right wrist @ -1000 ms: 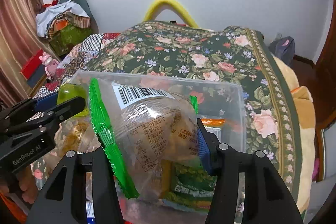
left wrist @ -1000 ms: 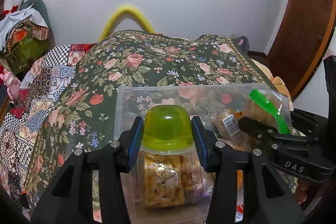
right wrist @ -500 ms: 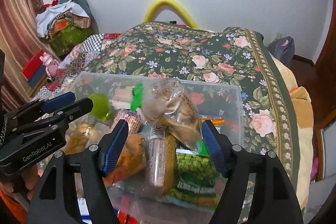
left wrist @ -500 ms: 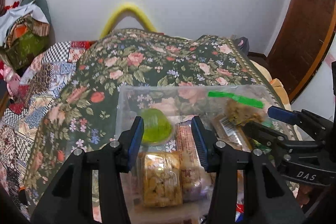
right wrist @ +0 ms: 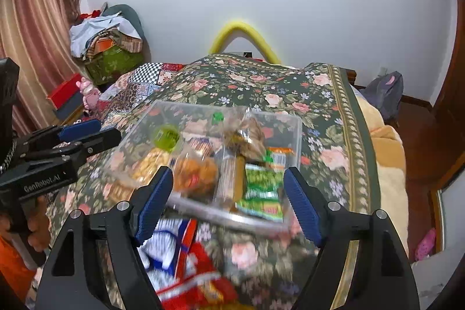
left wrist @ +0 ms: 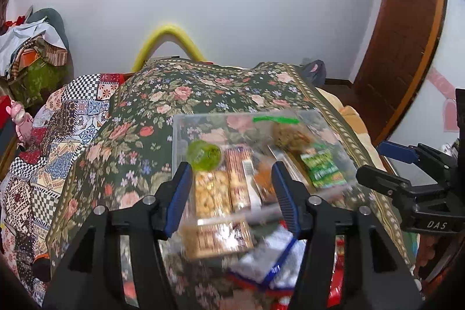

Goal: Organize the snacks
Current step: 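Grasp the wrapped bread loaf with the left tool, then hold the bread loaf with the left tool while the right tool grasps the yellow-white snack bag, then lower the bread loaf and yellow-white bag into the clear box and open both tools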

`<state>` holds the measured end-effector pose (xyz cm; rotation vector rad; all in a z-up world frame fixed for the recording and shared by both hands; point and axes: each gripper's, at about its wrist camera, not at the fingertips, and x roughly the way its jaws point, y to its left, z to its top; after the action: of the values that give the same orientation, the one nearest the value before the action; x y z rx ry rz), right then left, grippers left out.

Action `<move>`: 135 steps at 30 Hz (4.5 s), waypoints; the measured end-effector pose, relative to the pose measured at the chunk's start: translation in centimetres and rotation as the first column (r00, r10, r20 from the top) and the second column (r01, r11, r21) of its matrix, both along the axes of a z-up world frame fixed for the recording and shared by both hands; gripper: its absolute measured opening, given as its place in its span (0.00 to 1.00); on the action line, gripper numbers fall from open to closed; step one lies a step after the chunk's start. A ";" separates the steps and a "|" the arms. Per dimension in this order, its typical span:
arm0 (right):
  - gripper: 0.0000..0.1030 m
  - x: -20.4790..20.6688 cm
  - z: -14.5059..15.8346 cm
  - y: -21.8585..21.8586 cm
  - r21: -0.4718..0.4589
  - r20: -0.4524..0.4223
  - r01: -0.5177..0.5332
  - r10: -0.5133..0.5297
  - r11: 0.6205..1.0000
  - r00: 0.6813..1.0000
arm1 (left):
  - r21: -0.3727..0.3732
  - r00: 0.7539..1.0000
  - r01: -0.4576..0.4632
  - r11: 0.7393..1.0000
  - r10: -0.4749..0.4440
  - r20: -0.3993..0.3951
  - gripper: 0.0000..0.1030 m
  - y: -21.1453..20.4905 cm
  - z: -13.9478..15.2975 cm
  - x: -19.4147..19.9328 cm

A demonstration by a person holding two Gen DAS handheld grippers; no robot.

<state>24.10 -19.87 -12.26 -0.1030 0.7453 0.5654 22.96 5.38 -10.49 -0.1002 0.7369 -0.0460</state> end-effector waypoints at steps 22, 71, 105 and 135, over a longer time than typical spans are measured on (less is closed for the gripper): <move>0.74 -6.4 -8.6 -4.3 -0.082 -0.180 0.073 -0.087 0.994 0.980 | -0.010 0.984 -0.030 1.000 0.028 -0.174 0.68 0.3 -8.6 -5.6; 0.80 -6.6 -10.7 -4.6 -0.015 -0.249 0.046 -0.049 0.999 0.967 | -0.035 0.993 -0.074 0.997 0.071 -0.096 0.75 2.0 -8.5 -4.8; 0.64 0.0 -10.6 -6.2 0.052 -0.291 0.210 -0.187 0.976 0.938 | 0.017 0.999 -0.035 0.999 0.034 0.019 0.75 0.3 -3.7 -7.6; 0.36 -0.3 -1.7 -1.6 0.097 -0.001 0.076 -0.076 0.992 0.997 | 0.041 0.997 -0.029 0.999 0.026 0.076 0.75 -0.7 -1.2 0.7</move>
<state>23.81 -21.47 -14.00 0.0150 0.7152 0.5279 23.66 4.71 -11.65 -0.0683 0.6609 -0.0077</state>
